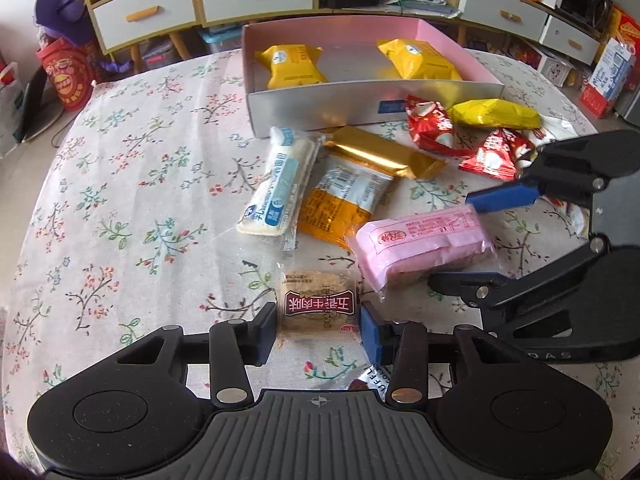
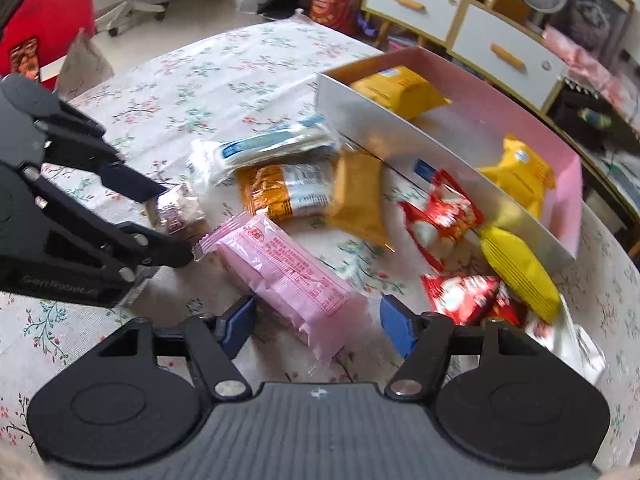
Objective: Organize snacks
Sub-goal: 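Carry the cake and pink wafer packets into the box and open both tools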
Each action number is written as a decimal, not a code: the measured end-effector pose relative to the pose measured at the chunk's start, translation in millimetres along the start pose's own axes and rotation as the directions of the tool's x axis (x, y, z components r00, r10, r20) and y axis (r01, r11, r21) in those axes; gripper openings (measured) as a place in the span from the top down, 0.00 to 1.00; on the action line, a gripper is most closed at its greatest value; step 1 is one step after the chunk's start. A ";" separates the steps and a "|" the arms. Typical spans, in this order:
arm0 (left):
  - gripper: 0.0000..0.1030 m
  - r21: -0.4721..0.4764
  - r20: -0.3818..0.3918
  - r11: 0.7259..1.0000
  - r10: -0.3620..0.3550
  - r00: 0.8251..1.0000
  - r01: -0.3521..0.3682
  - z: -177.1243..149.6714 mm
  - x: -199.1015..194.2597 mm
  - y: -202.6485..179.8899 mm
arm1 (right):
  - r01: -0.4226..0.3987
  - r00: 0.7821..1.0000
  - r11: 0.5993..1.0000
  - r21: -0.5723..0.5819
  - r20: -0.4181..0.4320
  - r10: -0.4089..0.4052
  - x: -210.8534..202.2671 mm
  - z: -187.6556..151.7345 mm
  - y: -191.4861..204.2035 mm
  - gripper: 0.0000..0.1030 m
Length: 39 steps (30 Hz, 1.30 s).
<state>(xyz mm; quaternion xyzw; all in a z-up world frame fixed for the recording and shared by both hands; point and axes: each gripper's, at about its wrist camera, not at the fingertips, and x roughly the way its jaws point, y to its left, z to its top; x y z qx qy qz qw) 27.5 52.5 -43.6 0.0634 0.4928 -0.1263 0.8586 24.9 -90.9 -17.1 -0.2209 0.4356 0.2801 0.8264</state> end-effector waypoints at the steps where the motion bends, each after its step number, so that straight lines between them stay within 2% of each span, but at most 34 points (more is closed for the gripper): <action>1: 0.61 -0.005 0.000 1.000 0.001 1.000 -0.001 0.0 0.0 1.2 | -0.009 1.000 1.000 -0.001 0.005 0.009 0.0 0.6 0.9 0.46; 3: 0.61 -0.011 0.000 1.000 0.004 1.000 -0.004 0.3 -0.1 2.6 | -0.021 1.000 1.000 -0.001 0.012 0.021 -1.2 1.7 2.9 0.57; 6: 0.62 -0.015 0.001 1.000 0.005 1.000 -0.005 1.1 -0.7 3.5 | -0.027 0.999 0.999 -0.019 0.017 0.028 -2.8 2.2 7.6 0.65; 12: 0.63 -0.038 0.016 0.999 -0.005 1.000 0.006 2.4 -6.7 9.7 | -0.042 0.998 0.999 -0.035 0.039 0.044 -12.2 0.8 11.3 0.69; 20: 0.63 -0.079 0.046 0.997 -0.014 0.999 0.017 7.5 -17.0 19.1 | -0.090 0.988 0.995 0.040 0.127 0.085 -37.7 3.7 0.0 0.70; 30: 0.63 -0.127 0.098 0.991 -0.024 0.995 0.036 22.5 -28.5 27.0 | -0.053 0.983 0.989 0.134 0.182 0.028 -47.2 9.5 -19.3 0.70; 39: 0.63 -0.175 0.163 0.981 -0.054 0.985 0.083 40.4 -35.3 33.2 | -0.028 0.977 0.970 0.242 0.210 -0.024 -49.2 13.1 -41.2 0.70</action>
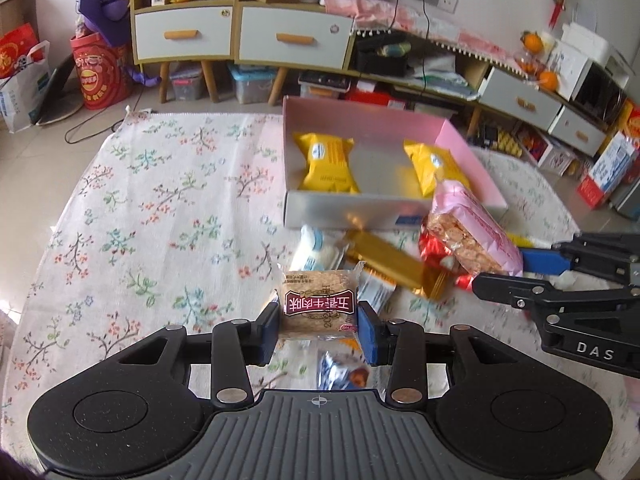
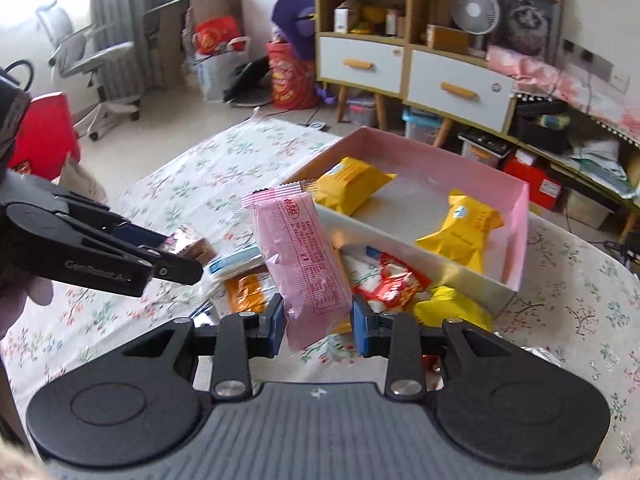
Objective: Organize snacks
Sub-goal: 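Carry the cake and pink wafer packets into the box and open both tools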
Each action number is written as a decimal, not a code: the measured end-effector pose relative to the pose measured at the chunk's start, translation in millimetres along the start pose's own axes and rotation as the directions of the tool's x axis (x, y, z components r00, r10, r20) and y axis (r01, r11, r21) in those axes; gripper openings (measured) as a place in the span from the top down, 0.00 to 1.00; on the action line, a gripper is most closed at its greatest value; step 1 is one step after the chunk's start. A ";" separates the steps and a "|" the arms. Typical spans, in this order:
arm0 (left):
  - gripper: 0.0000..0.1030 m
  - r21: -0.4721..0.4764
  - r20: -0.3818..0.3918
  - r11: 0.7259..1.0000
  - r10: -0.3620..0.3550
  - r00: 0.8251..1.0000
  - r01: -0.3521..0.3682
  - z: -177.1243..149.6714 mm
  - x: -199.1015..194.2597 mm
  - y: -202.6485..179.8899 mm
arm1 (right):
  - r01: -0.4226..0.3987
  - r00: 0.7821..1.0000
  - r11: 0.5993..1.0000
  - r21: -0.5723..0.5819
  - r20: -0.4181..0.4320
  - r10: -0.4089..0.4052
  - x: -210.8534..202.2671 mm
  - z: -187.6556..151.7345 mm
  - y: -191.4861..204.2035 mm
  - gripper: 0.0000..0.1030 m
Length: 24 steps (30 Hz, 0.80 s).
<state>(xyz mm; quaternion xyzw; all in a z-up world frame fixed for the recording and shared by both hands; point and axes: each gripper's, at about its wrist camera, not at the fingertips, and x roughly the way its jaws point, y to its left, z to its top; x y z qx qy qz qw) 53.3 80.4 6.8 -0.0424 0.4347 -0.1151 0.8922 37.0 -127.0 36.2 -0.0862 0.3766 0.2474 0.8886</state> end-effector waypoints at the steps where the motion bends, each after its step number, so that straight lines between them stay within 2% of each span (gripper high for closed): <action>1: 0.63 -0.006 0.006 1.000 -0.005 1.000 0.005 1.8 0.3 0.0 | 0.006 1.000 1.000 0.012 0.002 -0.006 0.6 1.0 -2.2 0.70; 12: 0.63 -0.008 0.076 0.999 -0.047 0.996 0.047 36.3 27.3 -11.4 | 0.092 0.995 0.979 0.182 0.016 -0.097 10.7 14.7 -44.2 0.70; 21: 0.63 0.125 0.097 0.990 -0.075 0.992 0.063 73.0 70.4 -46.0 | 0.196 0.979 0.933 0.300 -0.006 -0.204 37.5 29.3 -82.4 0.70; 24: 0.63 0.148 0.094 0.986 -0.086 0.992 0.071 80.5 86.7 -53.1 | 0.209 0.977 0.925 0.317 -0.028 -0.211 49.3 32.2 -88.5 0.70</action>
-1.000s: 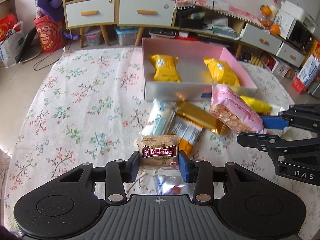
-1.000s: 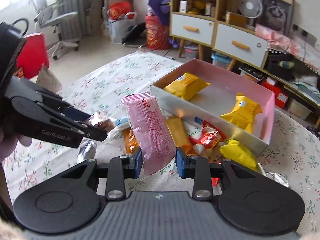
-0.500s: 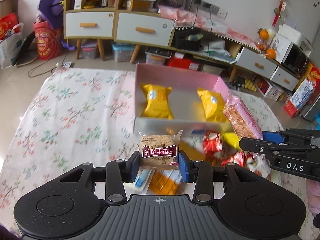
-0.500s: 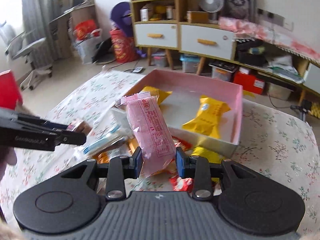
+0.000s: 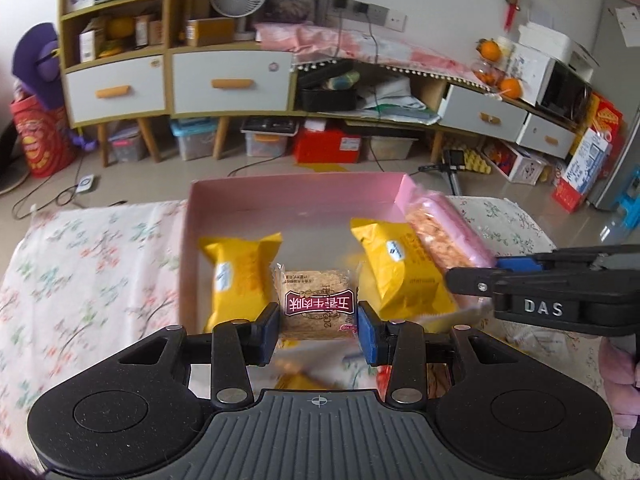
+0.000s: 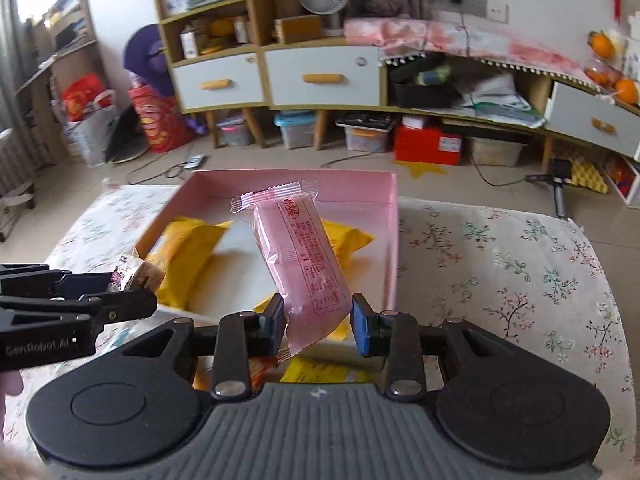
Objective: Organize snacks
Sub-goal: 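Carry the cake and pink wafer packets into the box and open both tools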
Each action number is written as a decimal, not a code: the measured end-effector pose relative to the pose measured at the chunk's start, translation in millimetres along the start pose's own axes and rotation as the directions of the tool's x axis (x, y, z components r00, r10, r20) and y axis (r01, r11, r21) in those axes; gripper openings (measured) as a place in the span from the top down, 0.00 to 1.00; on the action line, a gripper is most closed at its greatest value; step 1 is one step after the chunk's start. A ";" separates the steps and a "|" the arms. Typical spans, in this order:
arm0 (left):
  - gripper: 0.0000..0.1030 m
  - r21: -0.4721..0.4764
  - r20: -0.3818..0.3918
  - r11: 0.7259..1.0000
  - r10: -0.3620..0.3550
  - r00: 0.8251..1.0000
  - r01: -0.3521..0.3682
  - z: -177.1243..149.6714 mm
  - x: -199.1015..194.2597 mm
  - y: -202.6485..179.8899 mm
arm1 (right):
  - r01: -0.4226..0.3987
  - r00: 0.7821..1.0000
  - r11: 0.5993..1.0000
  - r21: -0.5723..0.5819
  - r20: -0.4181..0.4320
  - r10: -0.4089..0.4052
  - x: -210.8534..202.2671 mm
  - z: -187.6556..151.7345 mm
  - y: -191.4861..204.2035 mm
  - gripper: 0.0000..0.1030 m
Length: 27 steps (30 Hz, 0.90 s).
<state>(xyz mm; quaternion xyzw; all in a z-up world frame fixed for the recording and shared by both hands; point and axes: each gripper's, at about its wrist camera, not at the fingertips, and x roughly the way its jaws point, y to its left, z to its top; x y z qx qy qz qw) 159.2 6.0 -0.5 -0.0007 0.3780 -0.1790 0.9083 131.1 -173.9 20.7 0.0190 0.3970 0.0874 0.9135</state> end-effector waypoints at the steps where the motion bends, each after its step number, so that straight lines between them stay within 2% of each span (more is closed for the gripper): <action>1: 0.63 0.006 -0.002 1.000 0.000 1.000 0.000 0.4 5.1 -0.5 | -0.005 1.000 1.000 0.006 -0.004 0.005 4.0 2.8 -0.3 0.70; 7: 0.63 0.039 -0.012 0.999 0.021 1.000 -0.021 1.0 28.7 -4.8 | -0.070 0.998 0.996 0.050 -0.007 0.070 15.2 14.7 1.3 0.70; 14: 0.61 0.045 -0.004 0.998 0.038 0.999 -0.038 0.2 39.0 -1.8 | -0.066 0.998 0.997 0.049 -0.020 0.067 27.0 20.0 6.8 0.69; 16: 0.57 0.057 0.000 0.997 0.045 0.999 -0.045 0.2 40.6 -2.2 | -0.067 0.997 0.997 0.046 -0.029 0.068 29.2 19.9 7.1 0.69; 18: 0.54 0.068 -0.007 0.997 0.047 0.999 -0.046 0.0 40.5 -3.1 | -0.057 0.998 0.997 0.053 -0.030 0.058 29.9 20.5 6.8 0.61; 22: 0.35 0.082 -0.001 0.996 0.025 1.000 -0.025 1.5 37.0 -6.1 | -0.060 0.998 0.995 0.077 -0.017 0.061 24.8 19.6 4.2 0.53; 25: 0.27 0.095 0.000 0.995 0.024 1.000 -0.024 2.3 32.7 -9.8 | -0.049 0.999 0.996 0.072 -0.020 0.051 22.1 19.8 3.4 0.47; 27: 0.26 0.098 0.000 0.995 0.024 1.000 -0.024 1.7 29.6 -12.4 | -0.043 0.999 0.997 0.068 -0.017 0.045 18.8 18.9 3.6 0.42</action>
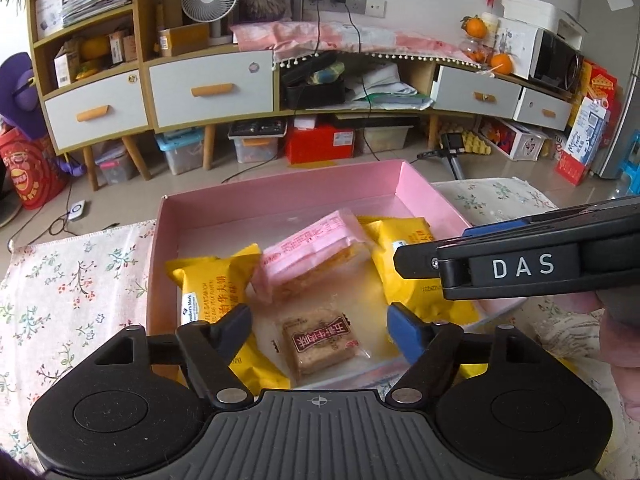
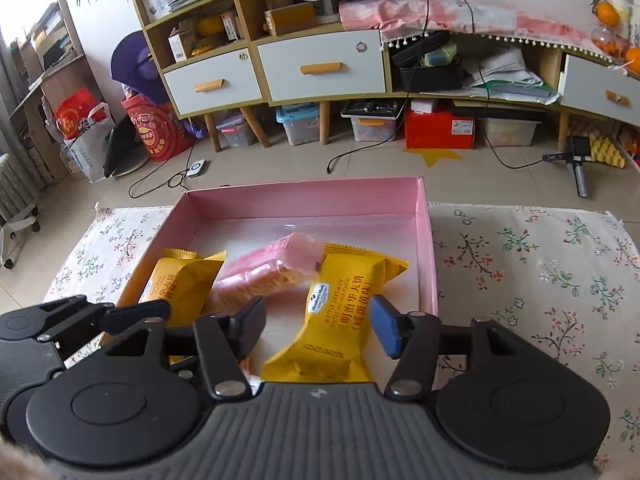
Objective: Organize snacks
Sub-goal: 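Carry the cake and pink wafer packets into the box and open both tools, then withdraw both tools from the box over the remaining snacks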
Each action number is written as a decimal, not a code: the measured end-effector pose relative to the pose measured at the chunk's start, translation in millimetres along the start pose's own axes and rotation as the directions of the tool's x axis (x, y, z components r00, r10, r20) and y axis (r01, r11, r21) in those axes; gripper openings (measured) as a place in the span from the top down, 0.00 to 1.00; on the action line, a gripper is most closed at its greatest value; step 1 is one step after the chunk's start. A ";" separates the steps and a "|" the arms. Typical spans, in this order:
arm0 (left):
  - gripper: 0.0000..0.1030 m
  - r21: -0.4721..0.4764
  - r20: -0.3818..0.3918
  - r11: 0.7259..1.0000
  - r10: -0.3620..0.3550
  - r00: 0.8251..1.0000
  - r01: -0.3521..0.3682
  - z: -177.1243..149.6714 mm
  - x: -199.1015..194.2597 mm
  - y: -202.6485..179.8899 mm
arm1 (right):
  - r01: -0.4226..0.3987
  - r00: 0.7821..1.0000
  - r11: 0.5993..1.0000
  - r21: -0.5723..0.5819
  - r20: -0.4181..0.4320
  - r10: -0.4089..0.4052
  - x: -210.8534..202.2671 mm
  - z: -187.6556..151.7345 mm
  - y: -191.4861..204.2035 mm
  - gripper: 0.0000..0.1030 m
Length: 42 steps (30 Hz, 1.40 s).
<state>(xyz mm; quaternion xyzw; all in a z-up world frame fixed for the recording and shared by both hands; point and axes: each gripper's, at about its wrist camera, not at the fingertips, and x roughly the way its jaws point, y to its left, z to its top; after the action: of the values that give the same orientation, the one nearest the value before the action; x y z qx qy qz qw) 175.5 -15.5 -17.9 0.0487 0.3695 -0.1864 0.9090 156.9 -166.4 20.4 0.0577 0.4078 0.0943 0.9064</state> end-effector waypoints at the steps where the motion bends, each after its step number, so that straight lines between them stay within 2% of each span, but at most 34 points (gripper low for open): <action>1: 0.26 -0.001 -0.002 1.000 -0.003 1.000 0.003 -0.3 -1.7 -0.9 | 0.000 1.000 1.000 0.001 0.001 0.000 -1.1 0.4 -0.2 0.41; 21: 0.13 -0.018 -0.004 1.000 0.001 1.000 -0.001 -25.0 -56.4 -12.7 | 0.000 1.000 1.000 -0.002 0.011 0.000 -43.7 -16.7 0.5 0.17; 42: 0.06 -0.018 -0.034 1.000 0.013 0.999 -0.013 -68.2 -109.6 -18.4 | -0.008 1.000 0.999 -0.054 0.004 0.008 -82.8 -58.6 10.3 0.08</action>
<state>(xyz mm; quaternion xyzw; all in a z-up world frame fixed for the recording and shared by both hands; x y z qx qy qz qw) 52.0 16.1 9.4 0.0459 0.3862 -0.1762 0.9043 57.9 -172.8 43.9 0.0351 0.4029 0.1085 0.9081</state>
